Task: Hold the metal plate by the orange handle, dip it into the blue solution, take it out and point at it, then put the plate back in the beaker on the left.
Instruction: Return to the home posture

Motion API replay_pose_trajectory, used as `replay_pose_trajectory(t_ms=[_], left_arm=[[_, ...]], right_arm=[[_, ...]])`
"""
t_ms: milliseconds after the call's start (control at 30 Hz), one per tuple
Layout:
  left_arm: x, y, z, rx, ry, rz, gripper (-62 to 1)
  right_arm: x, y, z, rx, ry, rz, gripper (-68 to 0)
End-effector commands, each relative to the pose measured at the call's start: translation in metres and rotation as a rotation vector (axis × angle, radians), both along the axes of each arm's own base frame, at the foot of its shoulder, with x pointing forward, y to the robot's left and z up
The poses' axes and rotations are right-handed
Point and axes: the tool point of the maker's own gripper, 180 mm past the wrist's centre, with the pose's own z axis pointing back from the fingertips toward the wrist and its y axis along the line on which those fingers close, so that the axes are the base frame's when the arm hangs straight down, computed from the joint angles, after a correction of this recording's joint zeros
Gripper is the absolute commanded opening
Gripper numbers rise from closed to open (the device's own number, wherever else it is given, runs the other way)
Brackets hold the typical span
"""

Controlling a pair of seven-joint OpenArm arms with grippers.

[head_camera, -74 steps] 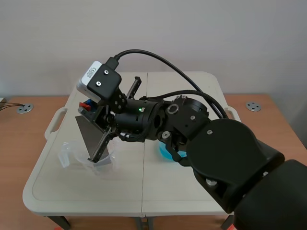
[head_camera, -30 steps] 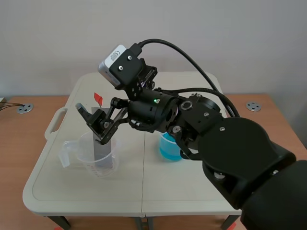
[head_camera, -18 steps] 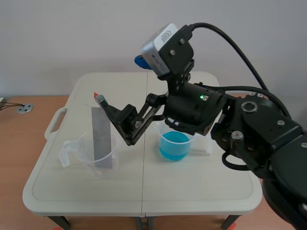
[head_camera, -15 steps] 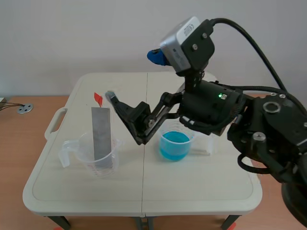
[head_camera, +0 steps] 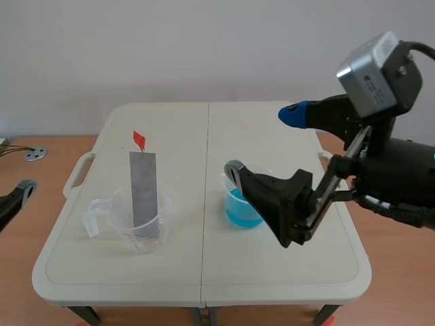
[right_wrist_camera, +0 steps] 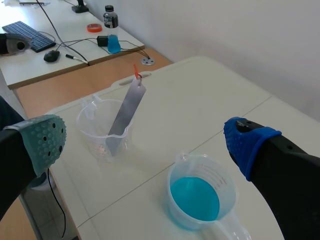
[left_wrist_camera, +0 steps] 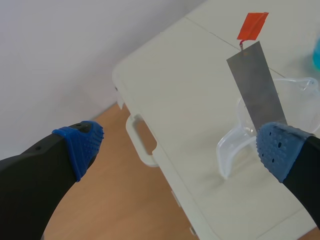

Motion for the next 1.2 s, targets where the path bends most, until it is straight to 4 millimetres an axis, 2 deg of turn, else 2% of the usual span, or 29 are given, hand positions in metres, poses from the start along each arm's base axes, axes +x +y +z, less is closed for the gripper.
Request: replay_pose_trajectory(t_ms=[0,133,300,500,900,1167], left_arm=[[0.005,-0.007,0.010,-0.016,-0.033,-0.015,1.4],[0.015,-0.019,0.015,-0.036,-0.056,-0.037,1.4],[0.024,-0.031,0.023,-0.053,-0.088,-0.062,1.4],[0.024,-0.041,0.017,-0.072,-0.068,-0.078,1.4],[0.011,-0.048,0.000,-0.110,-0.009,-0.073,1.4],[0.001,-0.071,-0.009,-0.106,0.033,-0.177,1.4]], right_arm=[[0.003,-0.008,0.013,0.011,-0.032,-0.034,-1.2],[0.001,-0.025,0.019,-0.013,-0.043,-0.086,-1.2],[-0.002,-0.045,0.018,-0.053,-0.036,-0.141,-1.2],[-0.001,-0.062,0.009,-0.108,-0.006,-0.189,-1.2],[0.000,-0.066,0.005,-0.114,0.014,-0.218,-1.2],[0.000,-0.066,0.005,-0.114,0.013,-0.218,-1.2]])
